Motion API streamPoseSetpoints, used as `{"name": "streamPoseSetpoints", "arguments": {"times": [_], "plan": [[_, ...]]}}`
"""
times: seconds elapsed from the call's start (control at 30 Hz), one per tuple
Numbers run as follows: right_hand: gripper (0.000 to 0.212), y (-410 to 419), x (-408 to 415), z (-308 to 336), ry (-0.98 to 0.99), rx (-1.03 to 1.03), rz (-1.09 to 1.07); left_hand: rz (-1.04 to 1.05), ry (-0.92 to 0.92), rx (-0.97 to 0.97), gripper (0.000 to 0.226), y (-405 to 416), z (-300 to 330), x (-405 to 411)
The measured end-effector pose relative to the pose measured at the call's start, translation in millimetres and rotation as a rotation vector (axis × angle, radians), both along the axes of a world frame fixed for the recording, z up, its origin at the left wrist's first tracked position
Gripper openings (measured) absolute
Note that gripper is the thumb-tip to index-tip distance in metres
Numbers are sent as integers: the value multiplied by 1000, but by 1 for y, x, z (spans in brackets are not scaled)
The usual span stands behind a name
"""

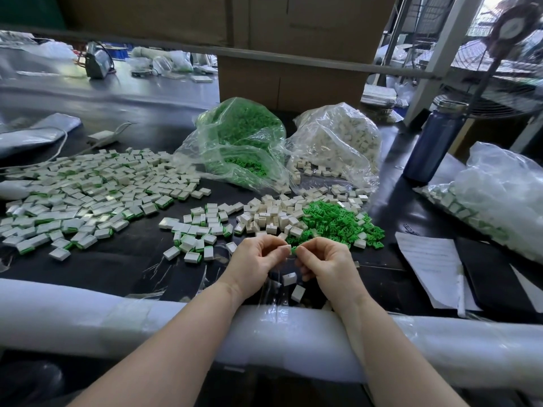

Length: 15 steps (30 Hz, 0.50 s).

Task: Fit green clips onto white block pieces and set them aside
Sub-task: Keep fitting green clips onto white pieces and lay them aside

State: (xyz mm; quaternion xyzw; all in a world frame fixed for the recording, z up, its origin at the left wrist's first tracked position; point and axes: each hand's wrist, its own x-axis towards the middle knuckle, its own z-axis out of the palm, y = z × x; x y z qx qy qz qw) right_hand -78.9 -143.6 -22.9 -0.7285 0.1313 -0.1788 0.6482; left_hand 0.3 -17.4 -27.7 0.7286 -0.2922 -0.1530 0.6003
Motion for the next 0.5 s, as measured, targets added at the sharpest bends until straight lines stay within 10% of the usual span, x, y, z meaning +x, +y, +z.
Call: {"name": "streamPoseSetpoints", "arguments": {"times": [0.5], "plan": [[26, -2, 5, -7, 87, -196, 6, -21, -14, 123, 10, 2, 3, -3]]}}
